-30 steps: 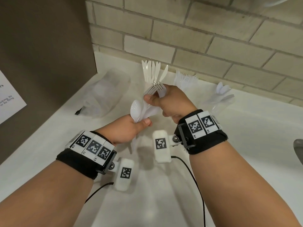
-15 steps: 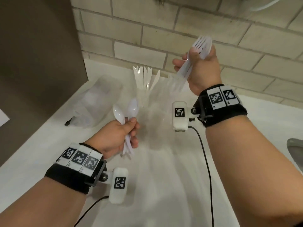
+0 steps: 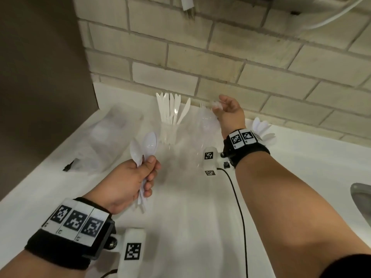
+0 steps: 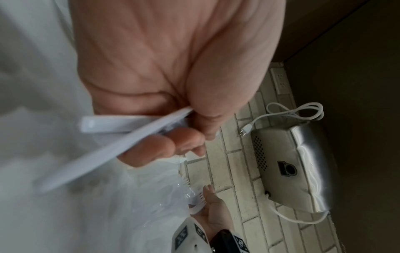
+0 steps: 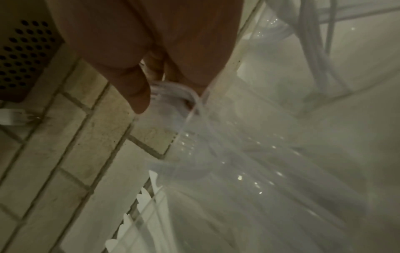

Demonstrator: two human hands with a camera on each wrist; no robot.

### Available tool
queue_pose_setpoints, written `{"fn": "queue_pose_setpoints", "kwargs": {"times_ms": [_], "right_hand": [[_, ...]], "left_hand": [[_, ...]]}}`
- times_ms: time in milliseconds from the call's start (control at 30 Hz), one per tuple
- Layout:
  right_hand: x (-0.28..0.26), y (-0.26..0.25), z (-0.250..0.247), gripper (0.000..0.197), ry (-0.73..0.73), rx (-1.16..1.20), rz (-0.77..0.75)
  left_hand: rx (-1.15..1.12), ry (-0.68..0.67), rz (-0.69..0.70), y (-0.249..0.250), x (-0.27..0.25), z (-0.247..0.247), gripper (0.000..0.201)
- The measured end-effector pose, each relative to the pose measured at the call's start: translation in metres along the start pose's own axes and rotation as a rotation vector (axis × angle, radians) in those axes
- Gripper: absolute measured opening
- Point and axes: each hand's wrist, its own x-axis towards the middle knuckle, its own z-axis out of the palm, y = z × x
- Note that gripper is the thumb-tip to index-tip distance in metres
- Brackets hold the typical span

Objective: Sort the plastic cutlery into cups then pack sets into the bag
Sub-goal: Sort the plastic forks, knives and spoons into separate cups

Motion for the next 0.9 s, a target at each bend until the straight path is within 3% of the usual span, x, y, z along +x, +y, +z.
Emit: {"fn": "queue_pose_setpoints", "kwargs": {"times_ms": [200, 367, 467, 567, 667, 800, 900], "right_hand": [[0.004, -0.009, -0.008, 0.030, -0.022, -0.249, -0.096], [-0.017, -0.034, -0.015, 0.030, 0.030, -0.196, -0.134], [-0.061, -0.052, -0.008, 0.023, -0.123, -0.079, -0.116], [-0.110, -0.062, 0.003, 0.016, -0.392, -0.095, -0.062], [-0.141, -0.063, 0.003, 0.047, -0.603, -0.420, -0.060], [-0.160, -0.058, -0.003, 0.067, -0.671, -0.600, -0.092], [-0.169, -0.053, -0.003, 0.051, -0.601, -0.650, -0.076]], "left_hand": [[0.032, -0.003, -0.013, -0.002, 0.003, 0.008, 0.028], [0.153, -0.025, 0.001, -0.001, 0.004, 0.016, 0.028], [0.222, -0.061, 0.016, 0.002, 0.004, 0.021, 0.029], [0.246, -0.100, 0.046, 0.006, 0.004, 0.030, 0.028], [0.353, -0.153, 0.057, 0.006, 0.004, 0.034, 0.033], [0.484, -0.188, 0.083, 0.004, 0.001, 0.043, 0.022], [0.484, -0.219, 0.156, 0.002, -0.004, 0.053, 0.020]]}}
